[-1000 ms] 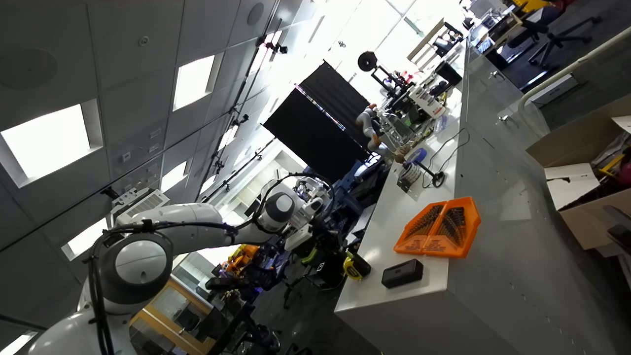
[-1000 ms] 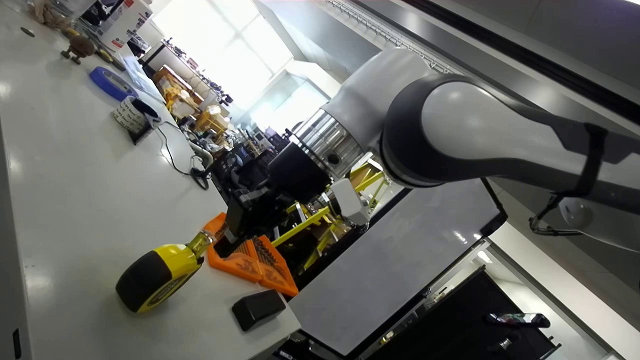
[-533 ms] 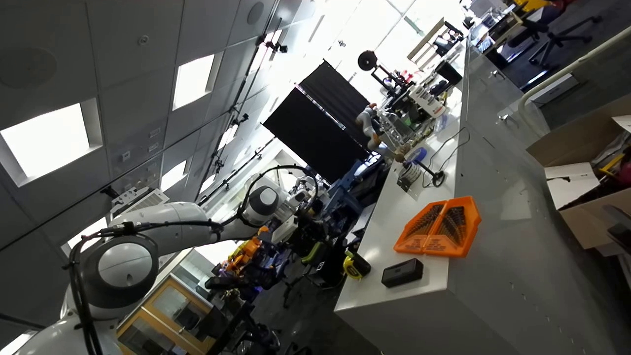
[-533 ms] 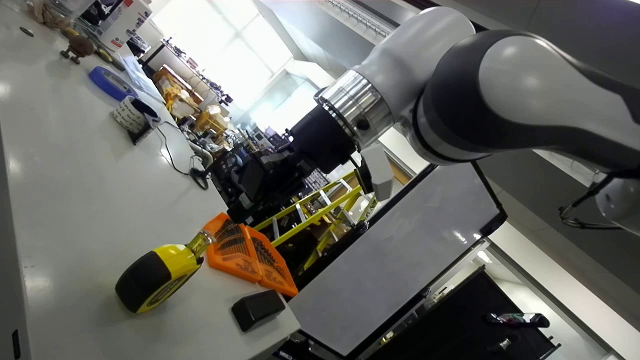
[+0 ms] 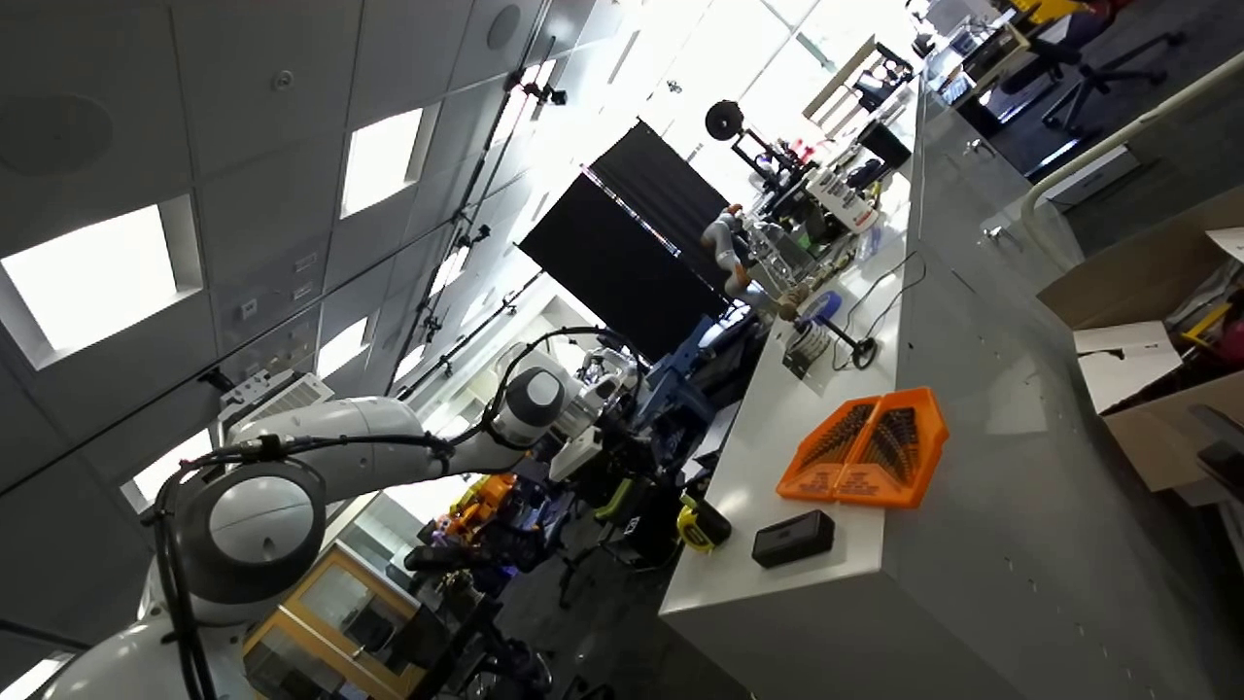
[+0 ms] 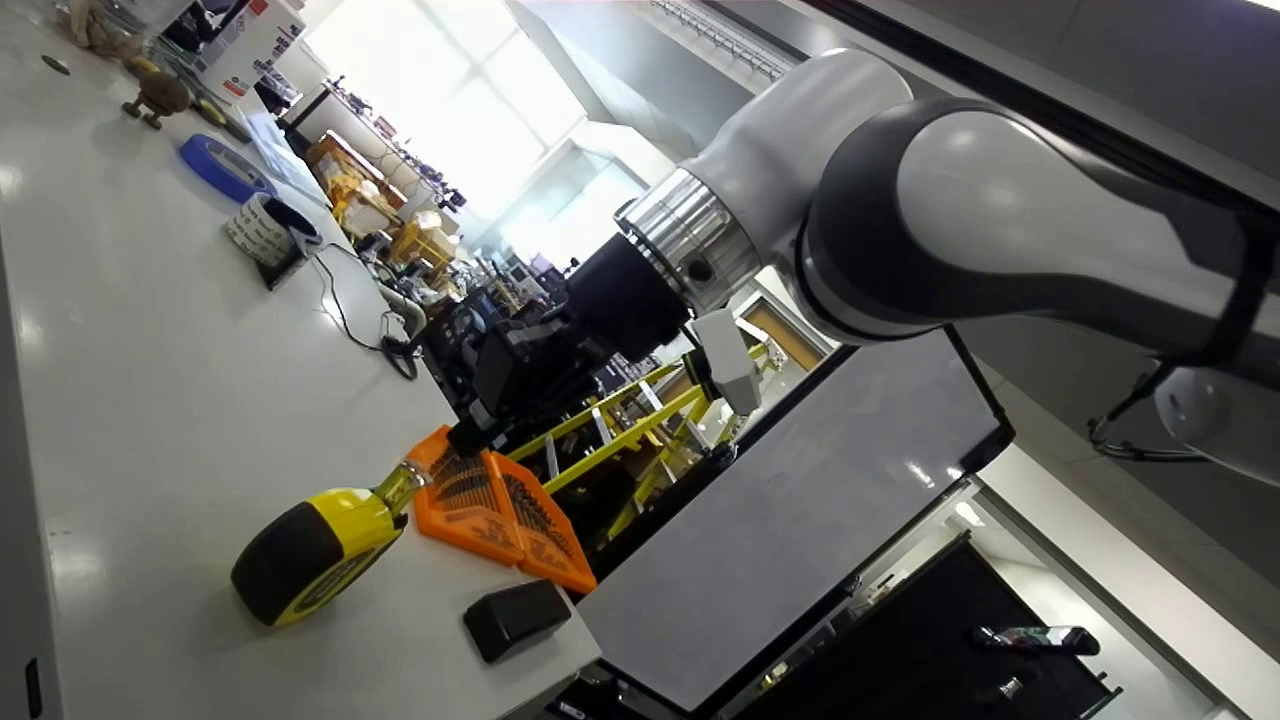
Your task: Push the measuring tape back inside the case
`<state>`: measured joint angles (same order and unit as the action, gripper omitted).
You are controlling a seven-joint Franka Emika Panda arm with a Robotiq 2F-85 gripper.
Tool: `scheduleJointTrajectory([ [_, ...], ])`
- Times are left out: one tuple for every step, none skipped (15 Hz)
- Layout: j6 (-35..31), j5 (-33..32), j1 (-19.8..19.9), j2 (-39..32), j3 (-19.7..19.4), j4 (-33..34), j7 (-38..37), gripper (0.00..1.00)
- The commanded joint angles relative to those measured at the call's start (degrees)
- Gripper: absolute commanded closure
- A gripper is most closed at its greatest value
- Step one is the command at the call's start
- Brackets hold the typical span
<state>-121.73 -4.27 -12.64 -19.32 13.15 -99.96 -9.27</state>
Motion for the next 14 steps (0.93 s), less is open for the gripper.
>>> scheduleJointTrajectory([
  [-2.11, -0.16, -1.17, -1.22, -1.38, 0.54, 0.84, 1.0],
  [-2.36, -0.22, -1.21, -1.59, -1.48, 0.66, 0.77, 1.0],
  [-2.63, -0.18, -1.22, -1.79, -1.53, 0.63, 0.79, 1.0],
  [-2.77, -0.23, -1.24, -2.04, -1.62, 0.61, 0.71, 1.0],
  [-2.89, -0.16, -1.22, -2.26, -1.66, 0.6, 0.76, 1.0],
  [-2.87, -0.14, -1.22, -2.52, -1.71, 0.64, 0.76, 1.0],
  [-2.85, -0.09, -1.23, -2.66, -1.74, 0.62, 0.77, 1.0],
  [-2.83, -0.03, -1.21, -2.93, -1.77, 0.67, 0.8, 1.0],
  [-2.82, 0.04, -1.22, -3.07, -1.76, 0.66, 0.85, 1.0],
  [-2.79, 0.09, -1.2, -3.33, -1.79, 0.7, 0.86, 1.0],
  [-2.75, 0.17, -1.2, -3.46, -1.77, 0.71, 0.9, 1.0],
  [-2.71, 0.24, -1.17, -3.74, -1.79, 0.74, 0.91, 1.0],
  [-2.68, 0.27, -1.17, -3.87, -1.8, 0.75, 0.92, 1.0],
  [-2.64, 0.29, -1.14, -3.98, -1.84, 0.75, 0.93, 1.0],
])
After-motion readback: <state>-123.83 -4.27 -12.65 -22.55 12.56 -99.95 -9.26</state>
